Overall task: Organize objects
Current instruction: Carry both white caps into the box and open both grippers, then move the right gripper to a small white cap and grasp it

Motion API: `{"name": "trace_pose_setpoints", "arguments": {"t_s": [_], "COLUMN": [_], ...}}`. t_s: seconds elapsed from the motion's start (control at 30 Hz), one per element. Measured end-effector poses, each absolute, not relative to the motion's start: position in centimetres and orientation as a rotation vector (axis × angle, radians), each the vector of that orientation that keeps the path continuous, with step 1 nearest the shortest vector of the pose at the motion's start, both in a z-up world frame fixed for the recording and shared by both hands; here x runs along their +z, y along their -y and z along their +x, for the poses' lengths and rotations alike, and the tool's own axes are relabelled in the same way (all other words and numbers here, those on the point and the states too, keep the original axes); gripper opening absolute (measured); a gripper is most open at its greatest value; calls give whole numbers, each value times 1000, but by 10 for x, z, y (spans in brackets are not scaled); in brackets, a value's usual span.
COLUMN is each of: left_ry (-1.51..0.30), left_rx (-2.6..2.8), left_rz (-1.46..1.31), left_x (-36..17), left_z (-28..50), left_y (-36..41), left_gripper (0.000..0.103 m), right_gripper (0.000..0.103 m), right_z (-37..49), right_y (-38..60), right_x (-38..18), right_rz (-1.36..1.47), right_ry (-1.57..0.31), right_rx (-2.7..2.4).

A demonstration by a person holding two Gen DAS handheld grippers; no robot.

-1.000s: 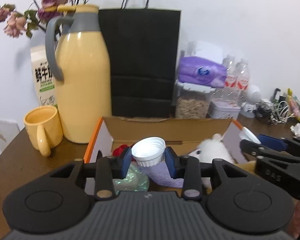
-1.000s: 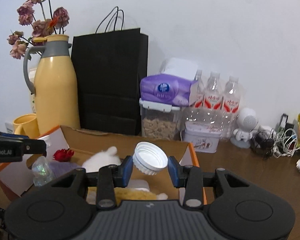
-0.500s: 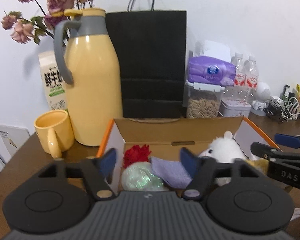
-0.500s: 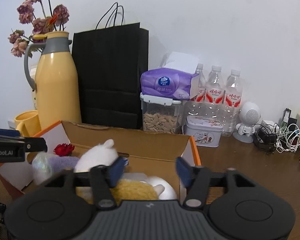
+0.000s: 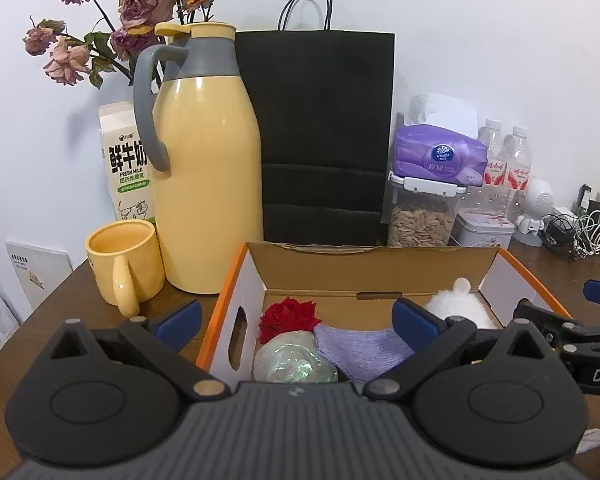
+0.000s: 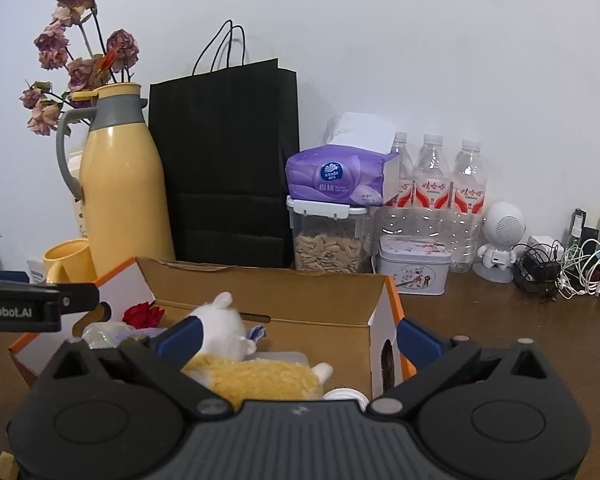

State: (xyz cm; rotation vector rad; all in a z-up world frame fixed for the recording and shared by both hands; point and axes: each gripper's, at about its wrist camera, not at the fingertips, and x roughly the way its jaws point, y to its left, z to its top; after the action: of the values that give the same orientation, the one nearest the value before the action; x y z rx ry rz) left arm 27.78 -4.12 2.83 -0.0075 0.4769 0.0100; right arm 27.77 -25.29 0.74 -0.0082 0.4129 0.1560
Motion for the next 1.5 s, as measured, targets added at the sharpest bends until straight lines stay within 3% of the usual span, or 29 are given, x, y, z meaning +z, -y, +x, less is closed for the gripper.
{"name": "trace_pose_setpoints", "arguments": {"t_s": [0.57, 1.5], "left_ry": [-390, -539], "left_rx": [-13, 41], "left_rz": [-16, 8], "left_x": [47, 2], "left_z": [227, 110], "left_y": [26, -41], "left_gripper": [103, 103], "right_gripper": [103, 103], "right_z": [226, 94], "right_y": [236, 184], "right_x": [28, -20], "right_rz": [-46, -133], "right_ry": [-333, -454], "right_rx": [160, 282]}}
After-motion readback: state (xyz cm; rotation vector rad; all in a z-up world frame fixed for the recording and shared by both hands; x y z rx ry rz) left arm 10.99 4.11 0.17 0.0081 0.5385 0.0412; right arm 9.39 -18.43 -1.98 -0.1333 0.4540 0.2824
